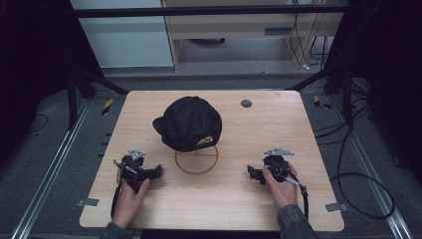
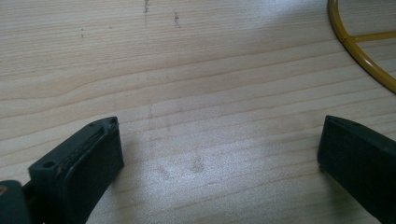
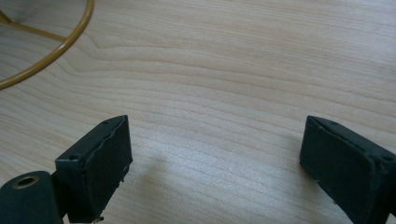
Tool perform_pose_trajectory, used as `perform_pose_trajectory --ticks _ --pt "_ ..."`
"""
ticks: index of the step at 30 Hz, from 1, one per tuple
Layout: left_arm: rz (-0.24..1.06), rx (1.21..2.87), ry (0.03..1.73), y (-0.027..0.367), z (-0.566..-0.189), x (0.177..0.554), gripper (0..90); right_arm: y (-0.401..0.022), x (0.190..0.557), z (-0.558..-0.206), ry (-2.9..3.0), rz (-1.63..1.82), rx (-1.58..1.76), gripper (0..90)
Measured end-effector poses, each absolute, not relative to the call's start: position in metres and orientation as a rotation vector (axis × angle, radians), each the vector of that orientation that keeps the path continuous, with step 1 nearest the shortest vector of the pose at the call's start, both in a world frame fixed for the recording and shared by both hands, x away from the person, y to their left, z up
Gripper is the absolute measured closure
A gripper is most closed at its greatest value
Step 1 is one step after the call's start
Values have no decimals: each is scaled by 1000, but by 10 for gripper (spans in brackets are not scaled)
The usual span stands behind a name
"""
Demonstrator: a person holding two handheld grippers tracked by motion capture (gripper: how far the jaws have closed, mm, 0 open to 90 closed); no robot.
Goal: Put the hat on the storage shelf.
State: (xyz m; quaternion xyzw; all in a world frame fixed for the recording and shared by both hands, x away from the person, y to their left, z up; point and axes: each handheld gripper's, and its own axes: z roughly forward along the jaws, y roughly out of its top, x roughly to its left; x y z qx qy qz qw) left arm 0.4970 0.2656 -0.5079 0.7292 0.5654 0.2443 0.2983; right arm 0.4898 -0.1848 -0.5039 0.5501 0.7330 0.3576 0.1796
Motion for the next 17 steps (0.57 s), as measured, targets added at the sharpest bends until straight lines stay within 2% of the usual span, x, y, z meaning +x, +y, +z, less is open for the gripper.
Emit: perform_pose_trajectory --ticks 17 --pt "661 1916 1531 270 -508 504 0 -177 483 -511 2081 911 1424 70"
